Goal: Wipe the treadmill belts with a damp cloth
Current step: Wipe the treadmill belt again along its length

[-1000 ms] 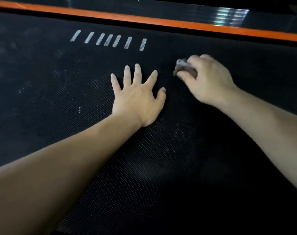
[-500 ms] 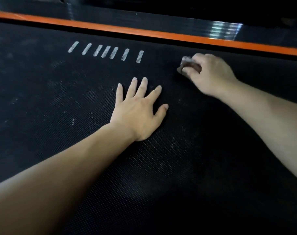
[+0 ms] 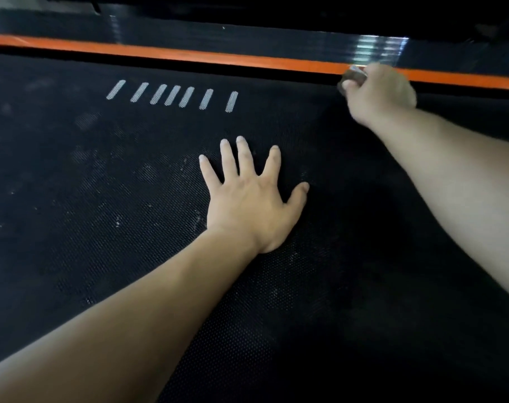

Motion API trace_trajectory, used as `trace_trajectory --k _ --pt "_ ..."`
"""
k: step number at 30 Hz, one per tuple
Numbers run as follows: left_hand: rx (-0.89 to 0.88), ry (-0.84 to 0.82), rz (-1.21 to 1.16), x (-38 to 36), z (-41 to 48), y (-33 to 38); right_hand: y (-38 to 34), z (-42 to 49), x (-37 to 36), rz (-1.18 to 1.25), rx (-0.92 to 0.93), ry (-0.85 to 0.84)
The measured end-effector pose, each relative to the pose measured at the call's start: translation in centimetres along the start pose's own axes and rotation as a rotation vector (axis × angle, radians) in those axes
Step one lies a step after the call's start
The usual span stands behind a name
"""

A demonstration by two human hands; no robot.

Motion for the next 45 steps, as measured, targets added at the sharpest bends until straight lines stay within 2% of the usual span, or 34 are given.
trace_trajectory --k 3,6,10,11,14,17,18,21,22,27,29,32,33,35,39,41,43,45 --pt "0.005 0.019 0.014 0.1 0.0 -0.1 -1.5 -1.4 -0.6 0.008 0.132 0.037" --pt "0.006 0.016 0.012 0.0 0.1 -0.2 -0.7 -2.1 -0.7 0.062 0.236 -0.016" --pt "-0.003 0.018 0.000 0.1 0.0 -0.1 3.7 0.0 0.4 0.025 -0.050 0.006" --pt "-0.002 0.020 -0.001 0.1 0.0 -0.1 3.9 -0.1 0.3 0.019 -0.069 0.026" --pt "0.004 0.025 0.015 0.0 0.0 0.0 2.9 -1.9 -0.2 0.050 0.066 0.038" --pt "0.003 0.021 0.012 0.0 0.1 -0.1 3.3 -3.0 0.0 0.065 0.230 -0.039" --pt "0.003 0.020 0.010 0.0 0.1 -0.1 4.1 -2.3 0.3 0.040 0.203 -0.042" --pt "0.005 0.011 0.008 0.0 0.1 -0.1 6.4 -0.7 1.1 0.031 -0.046 -0.018" --pt "0.008 0.010 0.011 0.0 0.1 -0.1 6.1 -1.0 1.1 0.013 -0.045 0.002" --pt "0.013 0.014 0.019 0.0 0.1 -0.1 3.8 -5.0 0.6 -0.007 0.305 -0.004" --pt "0.011 0.007 0.014 0.0 0.2 -0.1 5.5 -3.4 0.9 -0.035 0.230 0.002" --pt "0.014 0.009 0.010 0.0 0.1 -0.1 8.0 -1.2 1.4 -0.001 -0.032 -0.005" --pt "0.017 0.012 0.009 0.0 0.1 -0.1 7.6 -1.4 1.3 -0.014 -0.032 0.019" --pt "0.019 0.014 0.010 0.0 0.1 -0.1 6.1 -3.4 1.3 -0.019 0.066 0.031" --pt "0.019 0.008 0.010 0.1 0.2 0.0 6.1 -7.6 1.9 0.056 0.339 -0.063" --pt "0.020 0.003 0.009 0.1 0.1 0.0 8.0 -6.4 2.3 0.024 0.271 -0.044" --pt "0.020 0.000 0.009 0.1 0.1 0.0 9.1 -5.2 2.4 0.019 0.093 -0.011" --pt "0.025 -0.005 0.012 0.2 0.1 -0.1 7.9 -6.5 2.3 -0.004 0.073 0.044"
Point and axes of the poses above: each hand's wrist, its own z-axis towards the middle knuckle, its own x-axis out of the back of the hand, y = z × x, the point moved 4 cm from there along z, towards the middle knuckle, and after that the axes turned 11 degrees about -z, right-handed, at the moved point
